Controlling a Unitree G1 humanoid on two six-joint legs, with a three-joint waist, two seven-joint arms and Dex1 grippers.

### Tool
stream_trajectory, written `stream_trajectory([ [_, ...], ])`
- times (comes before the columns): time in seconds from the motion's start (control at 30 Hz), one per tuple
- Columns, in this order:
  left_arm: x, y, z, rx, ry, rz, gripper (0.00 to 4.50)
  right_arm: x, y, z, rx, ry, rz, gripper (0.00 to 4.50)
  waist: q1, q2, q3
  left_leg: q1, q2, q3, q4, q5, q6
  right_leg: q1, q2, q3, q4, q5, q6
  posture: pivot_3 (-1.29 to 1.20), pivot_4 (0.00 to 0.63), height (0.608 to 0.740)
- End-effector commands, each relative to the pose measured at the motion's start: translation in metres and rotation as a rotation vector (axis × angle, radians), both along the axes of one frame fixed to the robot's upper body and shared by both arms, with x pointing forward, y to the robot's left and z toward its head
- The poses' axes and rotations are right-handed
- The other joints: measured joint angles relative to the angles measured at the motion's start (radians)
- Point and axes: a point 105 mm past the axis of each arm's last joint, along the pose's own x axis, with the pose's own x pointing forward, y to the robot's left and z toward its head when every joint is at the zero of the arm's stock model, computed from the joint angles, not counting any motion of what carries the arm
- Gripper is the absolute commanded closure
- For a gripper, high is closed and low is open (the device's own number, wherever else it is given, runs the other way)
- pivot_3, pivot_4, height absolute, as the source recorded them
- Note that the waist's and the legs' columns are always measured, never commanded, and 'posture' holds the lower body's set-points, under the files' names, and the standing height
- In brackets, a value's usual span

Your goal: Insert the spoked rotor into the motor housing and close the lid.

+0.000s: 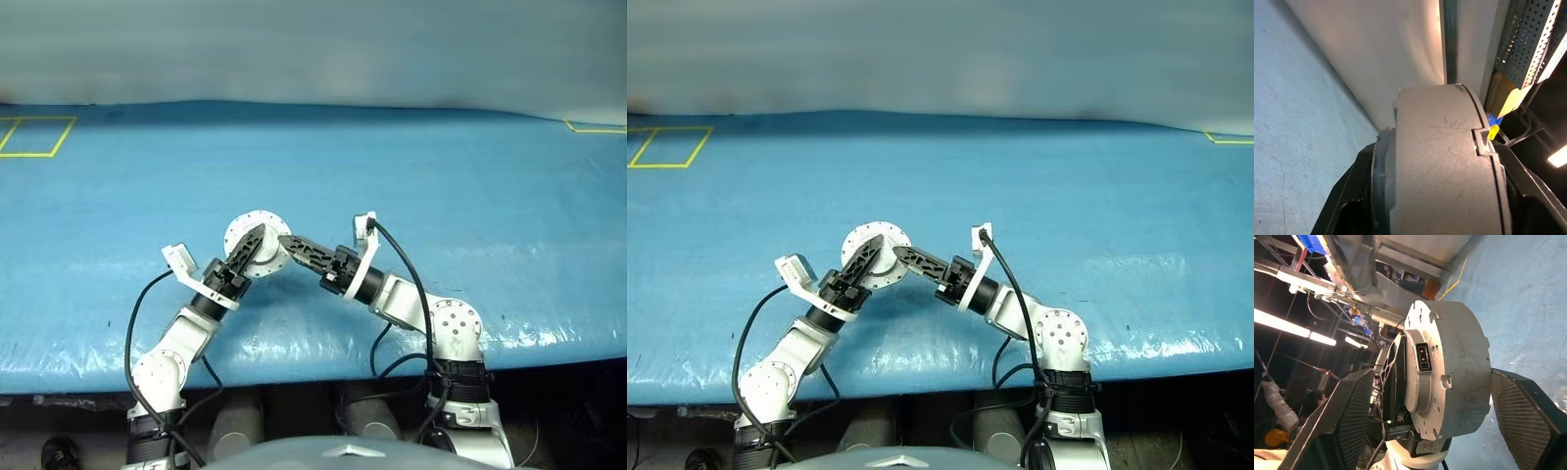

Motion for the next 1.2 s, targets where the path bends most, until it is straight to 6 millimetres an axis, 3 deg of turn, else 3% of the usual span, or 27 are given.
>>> stream_trajectory([
  [0.03,0.006,0.011,0.004,0.014,-0.007,0.113,1.79,0.002,0.001,0.015,0.021,-0.073,-0.030,0.74,0.001,0.000,0.000,0.000,0.000,0.000,0.000,0.000,0.000,0.000,0.000,0.000,0.000,0.000,0.000,0.00,0.150,0.740],
  [0.2,0.027,0.061,-0.007,0.036,0.091,0.440,1.79,0.010,-0.004,0.006,-0.052,-0.077,-0.096,0.74,-0.003,0.000,0.000,0.003,0.000,0.000,0.001,0.000,0.000,0.003,0.001,0.000,0.000,0.000,0.000,0.00,0.150,0.740],
  [0.5,0.043,0.147,-0.008,-0.016,0.203,0.857,1.79,0.011,-0.004,0.001,-0.096,-0.102,-0.104,0.74,0.016,-0.002,0.000,0.001,0.000,-0.004,0.004,0.000,0.000,0.005,0.002,0.000,-0.002,0.001,0.000,0.00,0.150,0.740],
  [0.63,0.053,0.169,-0.026,0.107,0.365,0.927,1.79,0.013,-0.005,0.002,-0.076,-0.100,-0.121,0.74,0.015,-0.003,0.000,0.002,0.000,-0.005,0.005,0.000,0.000,0.006,0.003,0.000,-0.002,0.002,0.001,0.00,0.150,0.740],
  [0.77,0.056,0.178,-0.038,0.172,0.438,0.931,1.79,0.014,-0.006,0.003,-0.071,-0.110,-0.128,0.74,0.015,-0.003,0.000,0.002,0.000,-0.005,0.005,0.000,0.000,0.006,0.003,0.000,-0.001,0.002,0.001,0.00,0.150,0.740],
  [0.8,0.055,0.179,-0.039,0.184,0.444,0.936,1.79,0.014,-0.005,0.003,-0.073,-0.113,-0.126,0.74,0.014,-0.003,0.000,0.002,0.000,-0.005,0.005,0.000,0.000,0.006,0.003,0.000,-0.001,0.002,0.001,0.00,0.150,0.740],
  [0.9,0.047,0.191,-0.034,0.209,0.436,1.002,1.08,0.014,-0.004,0.002,-0.078,-0.114,-0.121,0.71,0.009,-0.003,0.000,0.003,0.000,-0.005,0.005,0.000,0.000,0.006,0.003,0.000,0.000,0.002,0.001,0.00,0.150,0.740],
  [1.0,0.030,0.215,-0.025,0.266,0.405,1.137,0.13,0.015,-0.003,0.000,-0.086,-0.107,-0.120,0.71,0.002,-0.003,0.000,0.003,0.000,-0.005,0.005,0.000,0.000,0.006,0.003,0.000,0.000,0.002,0.001,0.00,0.150,0.740],
  [1.1,0.010,0.236,-0.017,0.332,0.375,1.251,0.05,0.018,-0.003,-0.003,-0.103,-0.098,-0.127,0.71,-0.001,-0.003,0.000,0.004,0.000,-0.004,0.004,0.000,0.000,0.006,0.003,0.000,0.000,0.002,0.001,0.00,0.150,0.740],
  [1.2,-0.006,0.247,0.007,0.351,0.257,1.360,0.05,0.019,-0.003,-0.004,-0.117,-0.108,-0.128,0.71,0.003,-0.003,0.000,0.003,0.000,-0.005,0.004,0.000,0.000,0.006,0.003,0.000,0.000,0.002,0.001,0.00,0.150,0.740],
])
